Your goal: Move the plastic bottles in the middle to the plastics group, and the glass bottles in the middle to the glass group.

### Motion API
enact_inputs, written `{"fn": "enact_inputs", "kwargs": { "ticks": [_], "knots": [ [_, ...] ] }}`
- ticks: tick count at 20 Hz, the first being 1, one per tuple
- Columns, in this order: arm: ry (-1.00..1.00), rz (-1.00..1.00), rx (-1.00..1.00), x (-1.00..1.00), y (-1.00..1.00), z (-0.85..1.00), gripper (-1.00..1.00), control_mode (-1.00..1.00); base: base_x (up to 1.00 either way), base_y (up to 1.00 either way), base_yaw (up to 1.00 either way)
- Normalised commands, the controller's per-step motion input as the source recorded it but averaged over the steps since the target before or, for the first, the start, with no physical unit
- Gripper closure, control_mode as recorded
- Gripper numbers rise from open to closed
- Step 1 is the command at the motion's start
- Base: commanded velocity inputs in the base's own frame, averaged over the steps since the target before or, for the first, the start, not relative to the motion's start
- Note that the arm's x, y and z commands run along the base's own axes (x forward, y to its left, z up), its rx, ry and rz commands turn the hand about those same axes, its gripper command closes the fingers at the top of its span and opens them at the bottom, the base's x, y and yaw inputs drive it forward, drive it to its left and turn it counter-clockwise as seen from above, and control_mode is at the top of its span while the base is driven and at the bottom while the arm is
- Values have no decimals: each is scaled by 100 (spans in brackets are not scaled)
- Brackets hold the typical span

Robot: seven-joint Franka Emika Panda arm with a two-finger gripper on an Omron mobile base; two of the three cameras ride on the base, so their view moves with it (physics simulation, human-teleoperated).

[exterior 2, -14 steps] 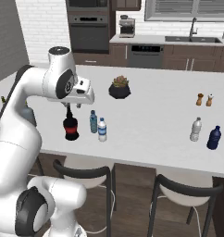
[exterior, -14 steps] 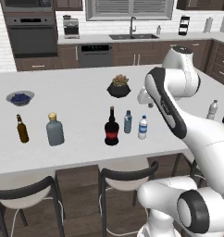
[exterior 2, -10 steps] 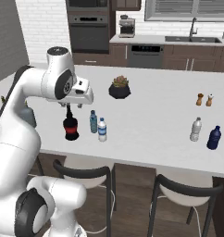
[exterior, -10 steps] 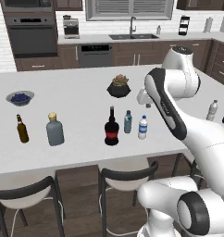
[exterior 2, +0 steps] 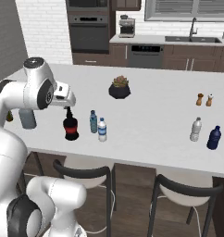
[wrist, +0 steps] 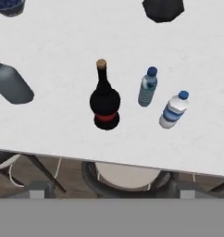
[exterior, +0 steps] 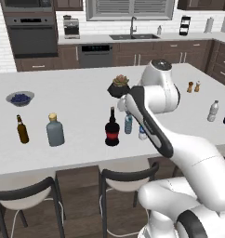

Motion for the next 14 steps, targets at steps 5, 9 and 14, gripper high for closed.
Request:
{"fn": "enact_inputs", "kwargs": {
  "ticks": [5, 9, 14],
  "knots": [
    [-11, 0, 1, 32, 15, -28, -100, -100, 0, 0, 0],
    [-23, 0, 4, 34, 0, -20, -100, -100, 0, 0, 0],
    [-22, 0, 6, 31, 0, -21, -100, -100, 0, 0, 0]
  ]
}}
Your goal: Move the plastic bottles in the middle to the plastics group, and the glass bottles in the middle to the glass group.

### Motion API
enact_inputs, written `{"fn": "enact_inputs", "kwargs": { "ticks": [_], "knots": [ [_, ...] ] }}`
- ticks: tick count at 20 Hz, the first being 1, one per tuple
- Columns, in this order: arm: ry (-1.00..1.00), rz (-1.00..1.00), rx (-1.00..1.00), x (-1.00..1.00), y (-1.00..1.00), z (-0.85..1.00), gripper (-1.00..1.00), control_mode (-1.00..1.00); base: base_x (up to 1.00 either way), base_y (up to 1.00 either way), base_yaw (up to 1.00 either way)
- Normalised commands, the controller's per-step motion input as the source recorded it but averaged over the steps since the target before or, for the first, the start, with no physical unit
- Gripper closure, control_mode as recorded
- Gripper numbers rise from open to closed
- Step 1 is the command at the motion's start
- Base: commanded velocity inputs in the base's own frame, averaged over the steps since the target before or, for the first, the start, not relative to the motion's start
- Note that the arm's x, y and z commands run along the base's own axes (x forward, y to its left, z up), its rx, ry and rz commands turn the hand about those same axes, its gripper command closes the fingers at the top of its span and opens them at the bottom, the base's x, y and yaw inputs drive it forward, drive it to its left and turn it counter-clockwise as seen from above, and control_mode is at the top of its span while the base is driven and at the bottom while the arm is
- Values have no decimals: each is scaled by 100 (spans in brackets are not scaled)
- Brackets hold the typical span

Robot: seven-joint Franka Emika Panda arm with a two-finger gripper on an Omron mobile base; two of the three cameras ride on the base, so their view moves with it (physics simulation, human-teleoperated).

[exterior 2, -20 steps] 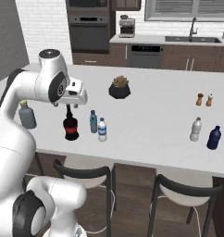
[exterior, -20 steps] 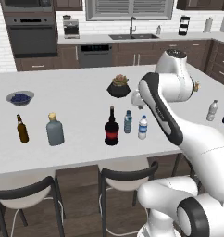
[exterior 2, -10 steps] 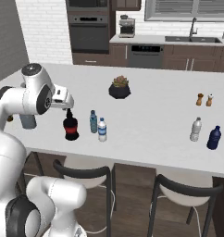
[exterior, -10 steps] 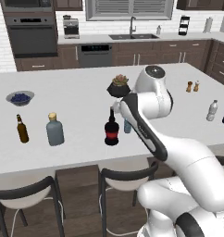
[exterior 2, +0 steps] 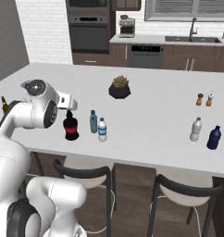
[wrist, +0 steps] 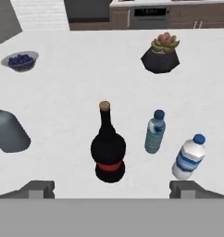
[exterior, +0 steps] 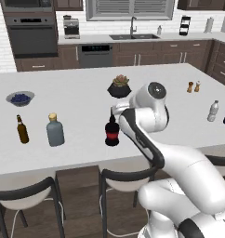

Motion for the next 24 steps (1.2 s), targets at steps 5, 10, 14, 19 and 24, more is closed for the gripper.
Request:
{"fn": "enact_inputs", "kwargs": {
  "ticks": [5, 10, 14, 19, 24],
  "knots": [
    [-2, 0, 0, 14, 5, -2, -100, -100, 0, 0, 0],
    [0, 0, 0, 13, 6, -2, -100, -100, 0, 0, 0],
    [-7, 0, 0, 22, 6, -21, -100, -100, 0, 0, 0],
    [-5, 0, 0, 18, 4, -11, -100, -100, 0, 0, 0],
    [-2, 0, 0, 23, 0, -3, -100, -100, 0, 0, 0]
  ]
}}
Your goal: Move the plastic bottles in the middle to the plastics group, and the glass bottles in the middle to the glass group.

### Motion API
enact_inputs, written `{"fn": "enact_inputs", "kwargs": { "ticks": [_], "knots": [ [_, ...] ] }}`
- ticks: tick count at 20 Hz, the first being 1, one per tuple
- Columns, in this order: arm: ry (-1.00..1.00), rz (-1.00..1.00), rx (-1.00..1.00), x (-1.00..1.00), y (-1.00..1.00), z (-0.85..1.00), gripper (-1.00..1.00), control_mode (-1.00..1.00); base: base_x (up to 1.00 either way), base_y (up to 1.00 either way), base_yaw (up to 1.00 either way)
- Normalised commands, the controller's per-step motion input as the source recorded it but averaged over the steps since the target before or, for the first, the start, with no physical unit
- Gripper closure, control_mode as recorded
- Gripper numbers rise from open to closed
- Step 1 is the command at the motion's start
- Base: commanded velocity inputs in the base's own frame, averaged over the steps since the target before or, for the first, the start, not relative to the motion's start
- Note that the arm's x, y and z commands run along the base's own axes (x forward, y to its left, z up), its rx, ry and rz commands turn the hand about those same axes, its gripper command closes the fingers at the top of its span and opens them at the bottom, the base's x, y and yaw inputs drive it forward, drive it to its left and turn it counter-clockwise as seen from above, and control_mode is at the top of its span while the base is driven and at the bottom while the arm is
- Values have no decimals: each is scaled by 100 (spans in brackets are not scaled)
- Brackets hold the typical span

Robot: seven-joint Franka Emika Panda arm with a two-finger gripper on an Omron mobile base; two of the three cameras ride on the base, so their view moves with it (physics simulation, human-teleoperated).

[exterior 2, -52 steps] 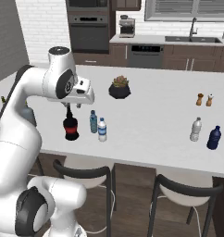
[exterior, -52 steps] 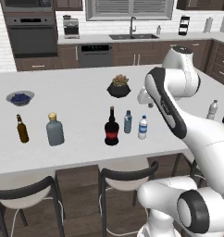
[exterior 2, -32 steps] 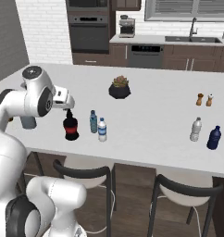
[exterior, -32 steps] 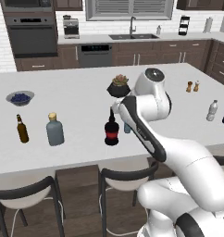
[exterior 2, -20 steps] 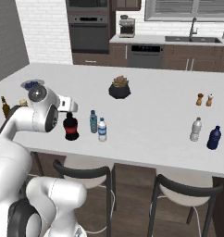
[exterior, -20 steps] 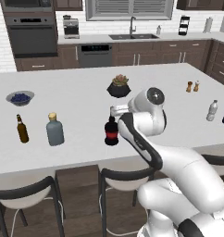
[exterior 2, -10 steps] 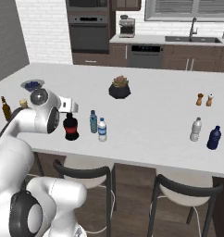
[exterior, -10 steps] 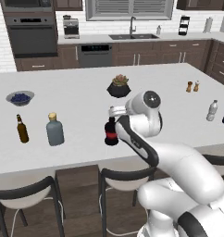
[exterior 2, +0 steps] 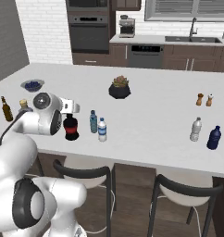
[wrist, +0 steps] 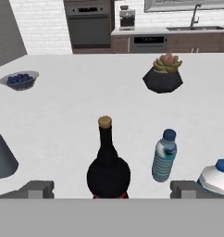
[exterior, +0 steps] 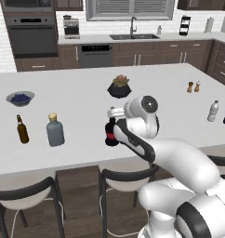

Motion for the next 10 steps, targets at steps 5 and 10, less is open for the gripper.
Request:
{"fn": "enact_inputs", "kwargs": {
  "ticks": [5, 10],
  "knots": [
    [0, 0, 0, 31, 0, -3, -100, -100, 0, 0, 0],
    [0, 0, 0, 27, 0, -4, -100, -100, 0, 0, 0]
  ]
}}
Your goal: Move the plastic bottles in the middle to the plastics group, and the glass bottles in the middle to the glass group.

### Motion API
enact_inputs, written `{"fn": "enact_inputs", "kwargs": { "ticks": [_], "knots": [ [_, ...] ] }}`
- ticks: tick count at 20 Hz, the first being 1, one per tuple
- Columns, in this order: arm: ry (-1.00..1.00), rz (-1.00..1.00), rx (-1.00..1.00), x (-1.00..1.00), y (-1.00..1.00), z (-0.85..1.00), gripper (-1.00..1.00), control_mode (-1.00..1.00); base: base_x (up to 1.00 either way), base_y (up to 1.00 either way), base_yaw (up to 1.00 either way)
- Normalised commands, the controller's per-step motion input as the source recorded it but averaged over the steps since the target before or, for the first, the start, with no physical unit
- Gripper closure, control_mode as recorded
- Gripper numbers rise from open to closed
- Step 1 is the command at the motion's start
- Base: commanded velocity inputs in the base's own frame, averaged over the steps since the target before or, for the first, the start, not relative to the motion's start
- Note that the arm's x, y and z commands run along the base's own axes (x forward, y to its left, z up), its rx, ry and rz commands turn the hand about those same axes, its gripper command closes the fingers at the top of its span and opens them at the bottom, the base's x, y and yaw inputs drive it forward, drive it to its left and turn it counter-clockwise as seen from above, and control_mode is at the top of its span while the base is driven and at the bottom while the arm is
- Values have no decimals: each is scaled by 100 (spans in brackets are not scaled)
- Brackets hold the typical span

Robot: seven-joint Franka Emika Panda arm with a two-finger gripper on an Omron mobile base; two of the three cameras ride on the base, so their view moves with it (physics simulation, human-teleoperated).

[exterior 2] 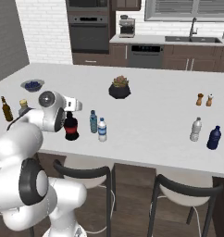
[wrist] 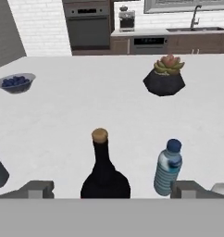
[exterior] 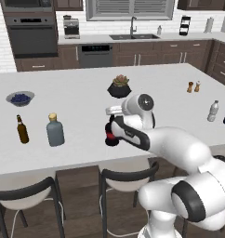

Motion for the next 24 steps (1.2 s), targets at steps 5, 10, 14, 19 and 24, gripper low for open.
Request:
{"fn": "enact_inputs", "kwargs": {
  "ticks": [5, 10, 14, 19, 24],
  "knots": [
    [0, 0, 0, 8, 0, -6, -100, -100, 0, 0, 0],
    [-1, 0, 0, 21, 7, -7, -100, -100, 0, 0, 0],
    [0, 0, 0, 24, 21, -11, -100, -100, 0, 0, 0],
    [0, 0, 0, 23, 8, -6, -100, -100, 0, 0, 0],
    [0, 0, 0, 19, 0, -11, -100, -100, 0, 0, 0]
  ]
}}
